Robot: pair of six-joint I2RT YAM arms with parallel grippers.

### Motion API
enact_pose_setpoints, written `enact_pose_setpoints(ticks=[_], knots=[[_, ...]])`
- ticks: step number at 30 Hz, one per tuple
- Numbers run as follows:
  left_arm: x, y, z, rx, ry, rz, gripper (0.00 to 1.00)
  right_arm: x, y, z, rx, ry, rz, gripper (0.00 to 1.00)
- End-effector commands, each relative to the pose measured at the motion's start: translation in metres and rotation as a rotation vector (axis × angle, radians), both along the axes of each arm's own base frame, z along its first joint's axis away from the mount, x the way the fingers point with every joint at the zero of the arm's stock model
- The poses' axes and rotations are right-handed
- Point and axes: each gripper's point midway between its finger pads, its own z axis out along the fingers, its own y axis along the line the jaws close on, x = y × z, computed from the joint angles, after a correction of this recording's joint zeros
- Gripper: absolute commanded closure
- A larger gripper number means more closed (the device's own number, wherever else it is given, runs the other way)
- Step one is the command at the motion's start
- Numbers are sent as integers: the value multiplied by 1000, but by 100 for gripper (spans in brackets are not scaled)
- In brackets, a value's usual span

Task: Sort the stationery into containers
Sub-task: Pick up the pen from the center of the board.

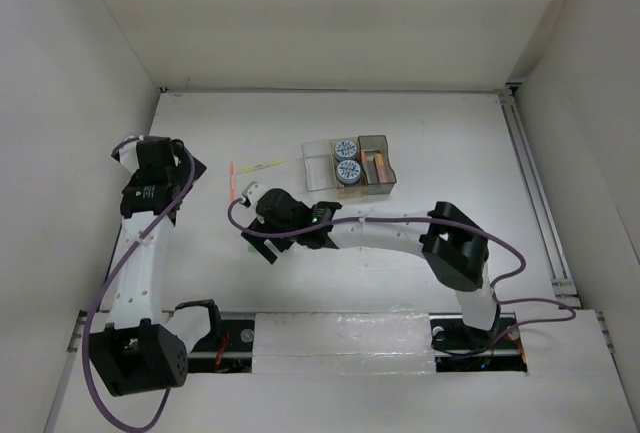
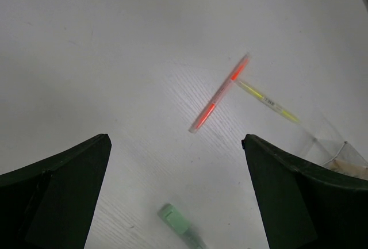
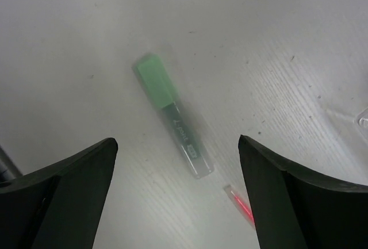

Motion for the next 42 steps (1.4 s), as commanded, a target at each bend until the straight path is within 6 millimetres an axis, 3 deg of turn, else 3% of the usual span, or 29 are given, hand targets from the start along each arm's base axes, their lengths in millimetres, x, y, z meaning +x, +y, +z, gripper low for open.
enact_pose_setpoints(ticks=[1, 6, 10, 17, 21, 27, 30, 32, 35, 36, 41, 42], knots=[[5, 1, 32, 29, -127, -11, 0, 13, 10, 12, -32, -85, -7, 8], [2, 1, 42, 41, -172, -16, 0, 16, 17, -14, -108, -86, 43, 12], [4, -2, 39, 28, -162, -32, 0, 8, 20, -26, -154, -55, 78, 24], [8, -9, 37, 14, -157, -81, 0, -4, 14, -50, -211, -38, 106, 27], [10, -13, 39, 3, -170, -98, 0, -8, 14, -60, -229, -34, 103, 47], [11, -16, 39, -2, -169, -119, 0, -10, 6, -81, -282, -20, 100, 47], [12, -18, 40, -7, -179, -128, 0, -15, 11, -81, -280, -13, 116, 55], [12, -18, 40, -7, -179, -128, 0, -18, 13, -81, -272, 2, 130, 71], [12, -18, 40, -7, -179, -128, 0, -18, 18, -68, -238, 1, 127, 86], [12, -18, 40, -7, -179, -128, 0, -17, 21, -64, -228, -3, 127, 98], [12, -18, 40, -7, -179, -128, 0, -3, 29, -10, -100, -34, 16, 100], [12, -18, 40, -7, -179, -128, 0, 14, 24, 0, -75, -40, -35, 100]])
